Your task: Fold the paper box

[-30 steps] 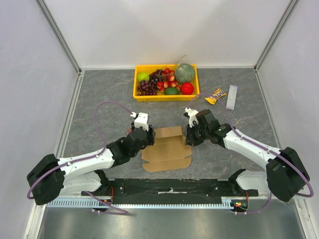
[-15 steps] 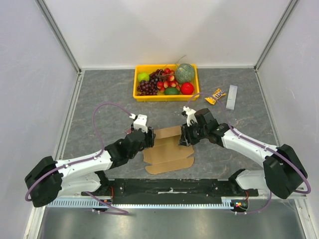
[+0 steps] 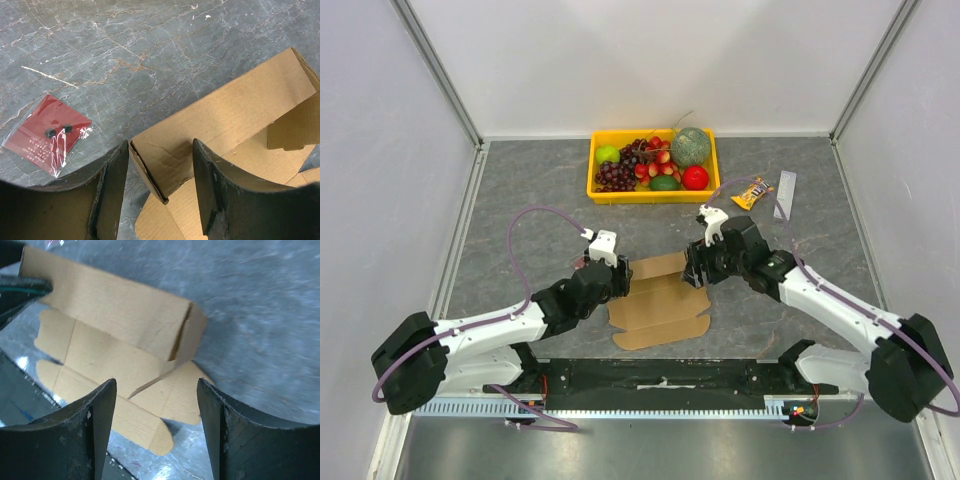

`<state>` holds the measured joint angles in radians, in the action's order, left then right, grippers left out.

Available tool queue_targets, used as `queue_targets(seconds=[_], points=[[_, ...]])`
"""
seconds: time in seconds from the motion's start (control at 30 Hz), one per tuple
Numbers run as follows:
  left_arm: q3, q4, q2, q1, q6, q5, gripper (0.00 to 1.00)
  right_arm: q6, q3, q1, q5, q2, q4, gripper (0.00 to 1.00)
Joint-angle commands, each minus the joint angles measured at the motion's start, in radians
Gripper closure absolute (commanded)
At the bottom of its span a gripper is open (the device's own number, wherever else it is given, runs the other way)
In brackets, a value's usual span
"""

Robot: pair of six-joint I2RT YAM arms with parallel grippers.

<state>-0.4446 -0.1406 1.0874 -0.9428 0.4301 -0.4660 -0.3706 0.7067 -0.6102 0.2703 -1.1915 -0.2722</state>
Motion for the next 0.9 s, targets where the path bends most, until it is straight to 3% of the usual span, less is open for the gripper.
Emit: queue_targets(seconds=[0.0, 0.13, 0.23, 0.4, 0.53, 0.87], points=[[0.015, -0.028, -0.001, -0.001, 0.021, 0.0, 0.41, 0.001, 0.062, 0.016, -0.241, 0.088, -0.042, 0.27], [0.014, -0.027, -0.007, -0.001, 0.021, -0.003, 0.41, -0.028, 0.062, 0.03, -0.426, 0.087, -0.107, 0.26], [0.012, -0.027, -0.009, -0.002, 0.018, -0.003, 0.41, -0.034, 0.04, 0.03, -0.442, 0.072, -0.134, 0.28], [0.003, -0.025, -0.011, -0.002, 0.01, -0.003, 0.41, -0.039, -0.042, 0.03, -0.35, 0.096, -0.09, 0.27], [-0.002, -0.025, -0.014, -0.001, 0.007, -0.002, 0.41, -0.024, -0.16, 0.03, -0.182, 0.122, 0.089, 0.26], [-0.006, -0.025, -0.006, -0.002, 0.006, 0.004, 0.41, 0.064, -0.303, 0.03, -0.056, 0.096, 0.413, 0.26]])
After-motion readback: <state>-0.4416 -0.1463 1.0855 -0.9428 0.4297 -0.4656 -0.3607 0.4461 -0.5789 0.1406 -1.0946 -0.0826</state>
